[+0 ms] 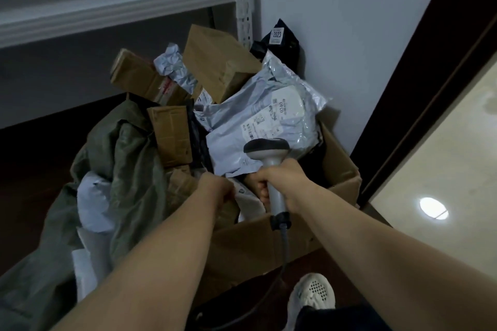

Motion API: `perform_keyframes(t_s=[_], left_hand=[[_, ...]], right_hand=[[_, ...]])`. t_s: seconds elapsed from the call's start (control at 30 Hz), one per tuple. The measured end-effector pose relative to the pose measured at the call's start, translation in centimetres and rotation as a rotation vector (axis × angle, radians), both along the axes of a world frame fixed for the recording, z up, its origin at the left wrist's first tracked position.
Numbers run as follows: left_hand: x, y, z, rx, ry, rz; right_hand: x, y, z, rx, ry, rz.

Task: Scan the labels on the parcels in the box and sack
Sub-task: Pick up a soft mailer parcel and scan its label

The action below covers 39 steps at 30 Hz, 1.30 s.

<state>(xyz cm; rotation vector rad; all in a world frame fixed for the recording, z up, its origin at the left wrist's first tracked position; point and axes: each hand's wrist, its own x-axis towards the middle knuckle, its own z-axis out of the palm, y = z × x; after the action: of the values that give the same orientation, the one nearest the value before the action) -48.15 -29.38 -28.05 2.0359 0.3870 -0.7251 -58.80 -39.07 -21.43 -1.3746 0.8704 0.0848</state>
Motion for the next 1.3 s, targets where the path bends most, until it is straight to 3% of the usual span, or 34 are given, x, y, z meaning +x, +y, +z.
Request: perform_keyframes(t_s=[0.07, 0.2, 0.5, 0.6, 0.73, 0.93, 1.1, 1.23, 1.3], left_hand=[[0.0, 0.4, 1.1, -0.199, 0.123, 0.122], [-0.2, 2.6, 5.4, -0.434, 0.179, 0.199], [-3.1, 8.0, 13.8, -0.589, 0.066, 0.216], [-3.8, 11.2, 16.2, -0.654, 0.068, 0.125], [-4.4, 15.2, 17.6, -0.608, -0.021, -0.081], [-5.3, 19.4, 19.8, -0.578, -0.022, -0.031], [-6.6, 21.4, 21.4, -0.322, -0.125, -0.141], [-7.4, 21.6, 22.1, -0.373, -0.118, -0.215], [-7.5, 21.5, 22.2, -0.385, -0.159, -0.223]], right_hand=[[-0.1, 0.4, 0.3, 0.0, 0.007, -0.005], [-0.7, 1.8, 2.0, 0.021, -0.034, -0.035], [-3.6, 6.4, 8.0, -0.097, -0.156, -0.09], [-4.2, 8.1, 9.7, -0.156, -0.178, -0.078], [-4.6, 10.0, 11.2, -0.171, -0.201, -0.038], [-4.7, 12.7, 12.6, -0.29, -0.32, -0.02], [-4.8, 13.9, 13.9, -0.472, -0.468, 0.023], [-5.0, 14.9, 15.2, -0.479, -0.372, 0.274], [-5.0, 15.2, 14.9, -0.582, -0.28, 0.313]])
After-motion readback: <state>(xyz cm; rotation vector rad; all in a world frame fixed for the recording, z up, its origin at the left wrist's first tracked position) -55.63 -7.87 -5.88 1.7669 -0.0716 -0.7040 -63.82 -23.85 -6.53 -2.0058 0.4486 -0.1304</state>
